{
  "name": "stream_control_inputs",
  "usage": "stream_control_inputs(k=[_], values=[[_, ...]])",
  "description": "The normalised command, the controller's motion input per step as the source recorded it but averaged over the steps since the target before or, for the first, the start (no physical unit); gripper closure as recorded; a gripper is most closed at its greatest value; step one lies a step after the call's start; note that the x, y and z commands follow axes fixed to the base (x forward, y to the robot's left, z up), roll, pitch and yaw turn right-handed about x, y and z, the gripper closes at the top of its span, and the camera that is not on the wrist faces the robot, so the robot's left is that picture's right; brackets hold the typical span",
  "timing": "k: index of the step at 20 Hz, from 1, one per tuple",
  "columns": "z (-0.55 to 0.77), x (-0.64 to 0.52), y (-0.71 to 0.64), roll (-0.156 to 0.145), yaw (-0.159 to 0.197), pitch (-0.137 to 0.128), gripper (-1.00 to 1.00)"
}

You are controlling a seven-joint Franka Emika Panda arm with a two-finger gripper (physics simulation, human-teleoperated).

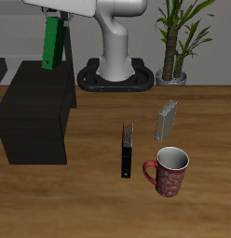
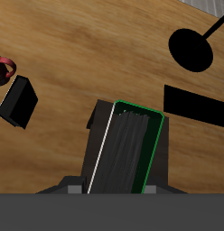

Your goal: Place the green book flat on top of the shelf

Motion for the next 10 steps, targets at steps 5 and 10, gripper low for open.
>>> stream_control_inputs(k=[5, 10], values=[[0.11, -0.03, -0.34, -0.178, 0.042, -0.059, 1.0], [-0.02, 0.03, -0.33, -0.159, 0.019, -0.039, 1.0]])
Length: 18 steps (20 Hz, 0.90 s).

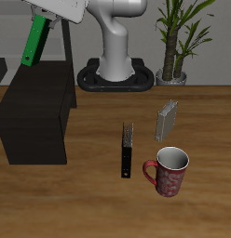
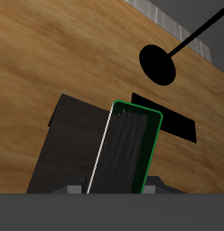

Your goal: Place the green book flat on top of the shelf

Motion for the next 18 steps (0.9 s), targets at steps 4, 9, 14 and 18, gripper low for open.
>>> stream_control_inputs(k=[4, 9, 14, 18], values=[[-0.12, 0.04, -0.32, -0.194, -0.021, -0.017, 1.0], [-0.07, 0.05, -0.33, -0.193, -0.031, -0.017, 1.0], [-0.18, 0.15, -0.22, -0.063, -0.022, 0.059, 1.0], [-0.3, 0.22, -0.08, -0.033, 0.03, 0.052, 1.0]])
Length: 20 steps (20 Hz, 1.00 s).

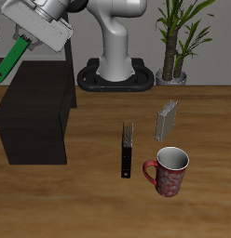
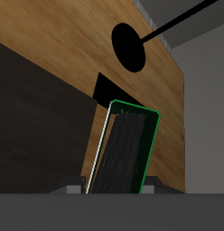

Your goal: Place the green book flat on top of the shelf

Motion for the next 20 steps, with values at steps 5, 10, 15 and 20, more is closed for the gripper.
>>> stream_control_inputs(k=[5, 10, 15, 20], values=[[-0.22, 0.17, 0.06, -0.001, -0.003, 0.026, 1.0], [-0.31, 0.19, 0.29, 0.073, 0.052, 0.033, 1.0], [-0.35, 0.2, 0.33, 0.068, 0.008, 0.087, -1.0], [-0.4, 0.27, 0.23, 0.114, -0.009, 0.187, -1.0]])
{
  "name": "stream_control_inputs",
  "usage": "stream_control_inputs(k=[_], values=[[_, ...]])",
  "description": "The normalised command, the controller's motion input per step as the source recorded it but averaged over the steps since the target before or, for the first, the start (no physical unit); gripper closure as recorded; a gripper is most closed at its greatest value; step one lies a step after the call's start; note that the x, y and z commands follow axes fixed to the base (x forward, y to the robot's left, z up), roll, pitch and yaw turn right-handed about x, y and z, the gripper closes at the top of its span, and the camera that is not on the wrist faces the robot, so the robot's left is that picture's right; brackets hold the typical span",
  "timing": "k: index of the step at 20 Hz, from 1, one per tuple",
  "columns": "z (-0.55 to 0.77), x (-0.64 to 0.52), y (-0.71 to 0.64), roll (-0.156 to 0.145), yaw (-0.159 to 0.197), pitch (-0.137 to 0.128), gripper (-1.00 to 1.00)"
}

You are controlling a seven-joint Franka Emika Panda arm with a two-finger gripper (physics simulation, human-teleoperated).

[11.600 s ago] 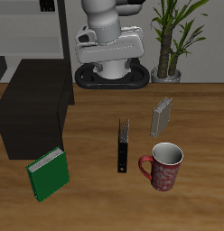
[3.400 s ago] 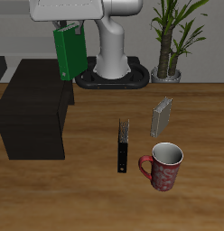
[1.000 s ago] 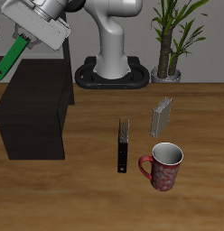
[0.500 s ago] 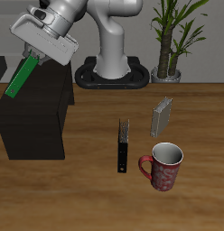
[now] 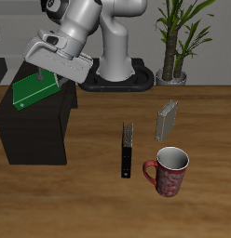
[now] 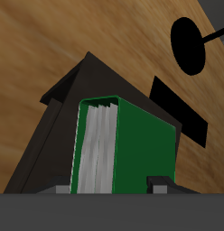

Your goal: Place the green book flat on top of the shelf

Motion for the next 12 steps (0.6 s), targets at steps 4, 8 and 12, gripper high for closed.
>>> stream_control_inputs(k=[4, 8, 12], values=[[-0.22, 0.11, 0.27, 0.07, -0.04, 0.105, -1.0], [0.0, -0.04, 0.39, 0.103, -0.027, 0.015, -1.0], [0.06, -0.05, 0.26, 0.097, -0.049, 0.012, -1.0]])
